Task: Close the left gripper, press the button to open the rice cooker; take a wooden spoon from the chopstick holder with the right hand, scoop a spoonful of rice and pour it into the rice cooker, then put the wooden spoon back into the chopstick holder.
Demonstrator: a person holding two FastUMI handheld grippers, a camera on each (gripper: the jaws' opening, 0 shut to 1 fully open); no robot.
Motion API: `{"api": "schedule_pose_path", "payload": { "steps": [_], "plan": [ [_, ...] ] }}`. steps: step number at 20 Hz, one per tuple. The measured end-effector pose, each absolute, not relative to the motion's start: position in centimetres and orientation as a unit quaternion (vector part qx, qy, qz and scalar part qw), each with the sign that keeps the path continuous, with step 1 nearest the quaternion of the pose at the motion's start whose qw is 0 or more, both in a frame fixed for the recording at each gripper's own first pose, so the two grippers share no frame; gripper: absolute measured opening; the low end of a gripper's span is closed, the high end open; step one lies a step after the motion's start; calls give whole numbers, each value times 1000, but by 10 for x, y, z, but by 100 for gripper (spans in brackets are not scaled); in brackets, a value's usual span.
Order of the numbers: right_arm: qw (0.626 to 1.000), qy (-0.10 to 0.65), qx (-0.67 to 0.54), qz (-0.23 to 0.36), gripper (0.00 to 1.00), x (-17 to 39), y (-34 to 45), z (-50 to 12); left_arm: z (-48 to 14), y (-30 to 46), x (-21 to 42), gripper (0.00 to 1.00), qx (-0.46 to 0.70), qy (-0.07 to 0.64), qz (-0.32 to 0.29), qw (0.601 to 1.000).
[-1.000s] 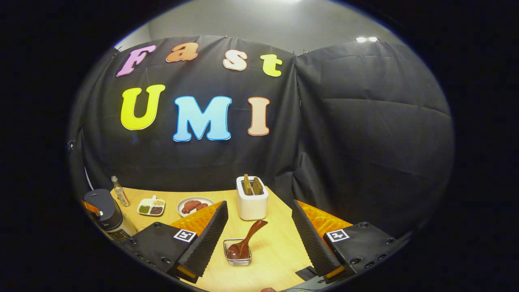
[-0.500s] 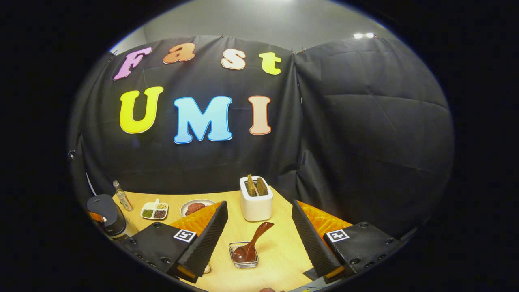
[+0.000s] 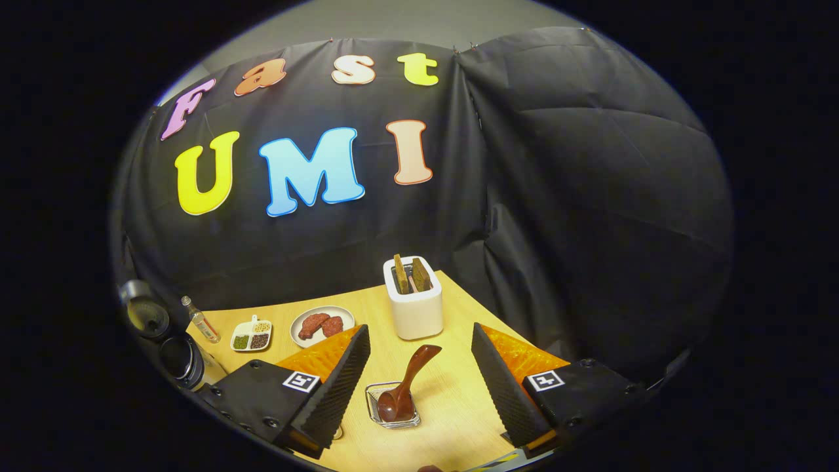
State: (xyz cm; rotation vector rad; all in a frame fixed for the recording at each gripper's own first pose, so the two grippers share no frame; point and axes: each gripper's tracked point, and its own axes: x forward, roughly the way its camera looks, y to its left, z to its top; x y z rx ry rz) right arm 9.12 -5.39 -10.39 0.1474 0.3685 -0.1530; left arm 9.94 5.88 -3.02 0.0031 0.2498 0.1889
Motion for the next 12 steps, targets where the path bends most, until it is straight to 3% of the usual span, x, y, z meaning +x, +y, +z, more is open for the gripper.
{"api": "schedule_pose_path", "payload": {
  "steps": [1,3,6,8,10,12],
  "plan": [
    [977,188,77,-72,98,95,-56,-107,-32,58,93,1,-17,121,95,988],
    [973,204,99,-50,98,104,-54,-117,-48,46,83,17,-38,126,86,988],
    [964,221,143,-17,94,117,-52,-134,-70,40,60,67,-47,131,112,984],
    [962,230,148,-4,98,126,-57,-150,-76,38,49,100,-53,120,138,982],
    [956,250,152,7,98,130,-59,-168,-87,31,40,94,-71,121,159,977],
    [949,269,164,10,98,132,-63,-184,-91,16,35,97,-84,125,154,976]
  ]
}}
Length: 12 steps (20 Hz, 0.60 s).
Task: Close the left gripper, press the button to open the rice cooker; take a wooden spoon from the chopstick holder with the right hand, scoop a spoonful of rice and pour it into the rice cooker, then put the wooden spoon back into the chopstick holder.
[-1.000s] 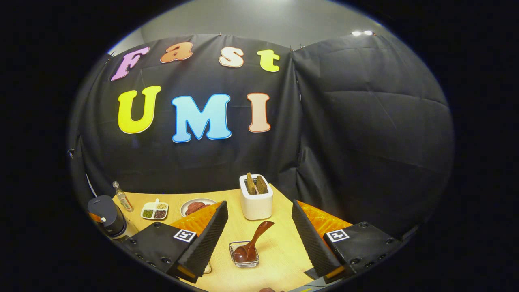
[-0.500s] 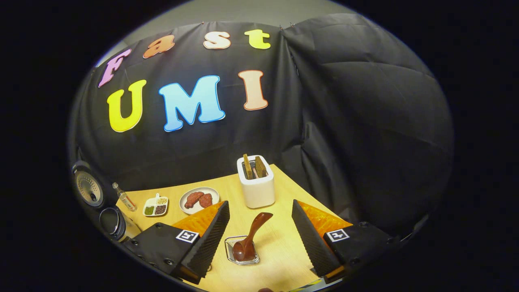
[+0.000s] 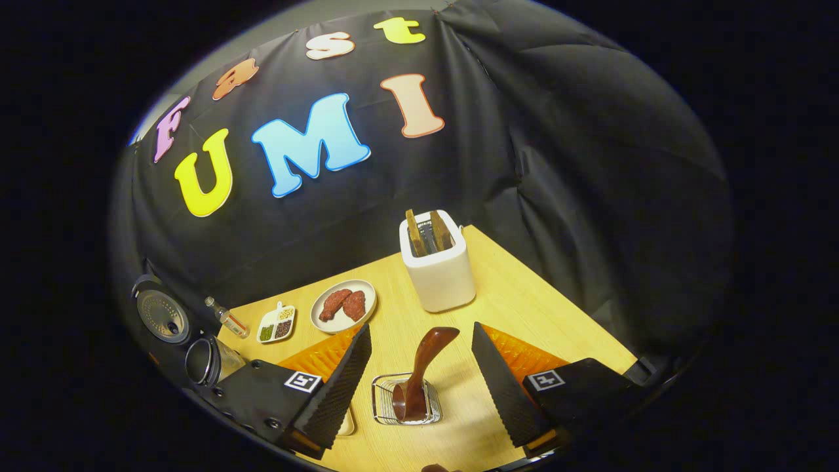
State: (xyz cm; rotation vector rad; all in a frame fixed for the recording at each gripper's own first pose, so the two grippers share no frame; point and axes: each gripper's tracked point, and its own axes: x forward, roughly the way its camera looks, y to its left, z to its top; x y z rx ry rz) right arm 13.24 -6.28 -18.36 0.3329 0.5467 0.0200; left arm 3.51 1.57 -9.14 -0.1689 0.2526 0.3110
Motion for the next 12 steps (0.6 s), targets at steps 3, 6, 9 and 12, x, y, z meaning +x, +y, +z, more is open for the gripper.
{"api": "schedule_pose_path", "payload": {
  "steps": [3,6,9,12],
  "plan": [
    [938,289,189,15,98,141,-61,-206,-90,14,33,96,-55,129,158,977],
    [928,311,205,8,98,152,-63,-231,-78,6,26,94,-31,127,155,979],
    [912,333,237,12,98,167,-54,-249,-65,-2,20,97,-30,109,147,983],
    [900,359,246,21,98,179,-48,-268,-69,-3,10,94,-42,110,149,982]
  ]
}}
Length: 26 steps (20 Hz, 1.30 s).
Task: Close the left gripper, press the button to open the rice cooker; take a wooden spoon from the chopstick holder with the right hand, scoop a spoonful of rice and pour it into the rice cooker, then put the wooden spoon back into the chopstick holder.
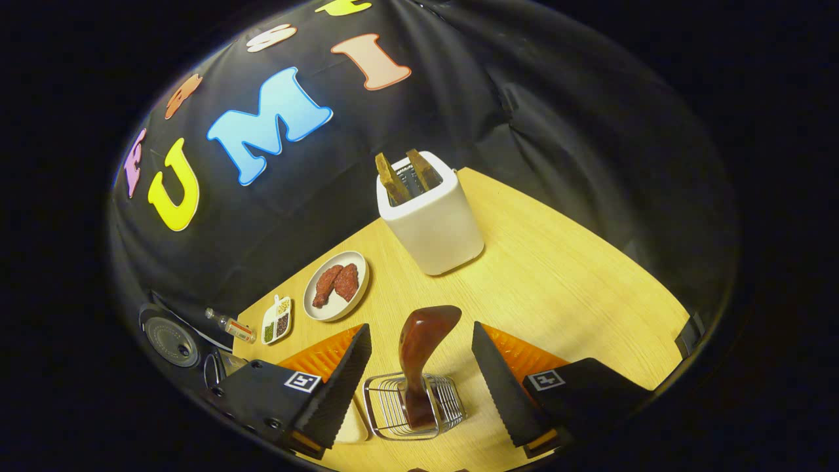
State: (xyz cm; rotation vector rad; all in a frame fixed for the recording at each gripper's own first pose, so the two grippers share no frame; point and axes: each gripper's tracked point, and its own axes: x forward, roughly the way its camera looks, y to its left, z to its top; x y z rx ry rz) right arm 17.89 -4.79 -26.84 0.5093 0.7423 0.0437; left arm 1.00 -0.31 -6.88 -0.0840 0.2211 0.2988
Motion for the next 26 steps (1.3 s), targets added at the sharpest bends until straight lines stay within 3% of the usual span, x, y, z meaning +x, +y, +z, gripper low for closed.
{"api": "schedule_pose_path", "payload": {
  "steps": [5,6,8,9,10,13,19,26],
  "plan": [
    [886,381,260,33,96,200,-32,-289,-86,2,2,96,-52,130,163,977],
    [883,384,266,34,87,202,-27,-291,-87,4,2,94,-57,130,167,976],
    [879,391,273,33,56,204,-24,-295,-89,9,2,94,-66,129,176,974],
    [877,392,277,30,27,205,-23,-296,-91,9,1,96,-70,128,177,973],
    [874,395,282,35,35,201,-22,-295,-93,9,0,97,-72,130,178,973],
    [876,381,292,35,23,200,-17,-288,-99,8,-2,94,-67,137,176,972],
    [894,359,261,61,23,183,-11,-264,-99,0,5,96,-53,149,154,975],
    [907,324,270,25,20,169,-14,-219,-84,-9,40,94,-30,145,75,986]
  ]
}}
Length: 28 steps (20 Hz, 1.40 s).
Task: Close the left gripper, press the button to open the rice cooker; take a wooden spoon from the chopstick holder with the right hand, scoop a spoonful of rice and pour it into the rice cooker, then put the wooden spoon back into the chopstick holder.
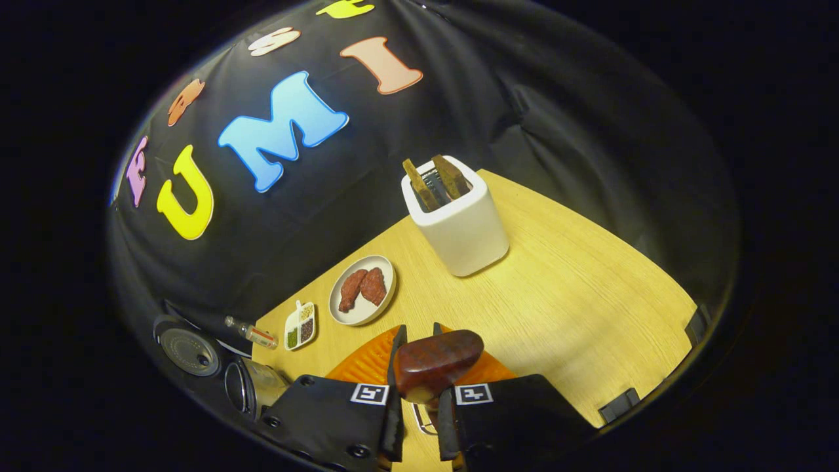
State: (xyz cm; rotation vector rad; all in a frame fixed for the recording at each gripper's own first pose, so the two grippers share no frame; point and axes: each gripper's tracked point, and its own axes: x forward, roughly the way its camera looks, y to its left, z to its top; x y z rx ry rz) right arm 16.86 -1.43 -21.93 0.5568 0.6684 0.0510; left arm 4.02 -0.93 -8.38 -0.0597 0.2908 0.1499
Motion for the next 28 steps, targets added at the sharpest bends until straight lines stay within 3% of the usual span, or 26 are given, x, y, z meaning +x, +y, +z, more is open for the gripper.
{"api": "schedule_pose_path", "payload": {
  "steps": [1,2,9,16,28],
  "plan": [
    [910,316,269,18,23,167,-15,-213,-78,-6,44,99,-27,136,66,988],
    [914,306,267,11,23,165,-17,-206,-74,-2,48,94,-26,129,58,990],
    [937,249,244,-31,22,124,-22,-171,-73,15,56,94,-2,105,0,995],
    [935,227,268,-57,23,88,-5,-159,-75,30,60,94,-7,93,-38,995],
    [941,210,264,14,23,93,88,-122,-89,79,47,94,-26,91,-20,995]
  ]
}}
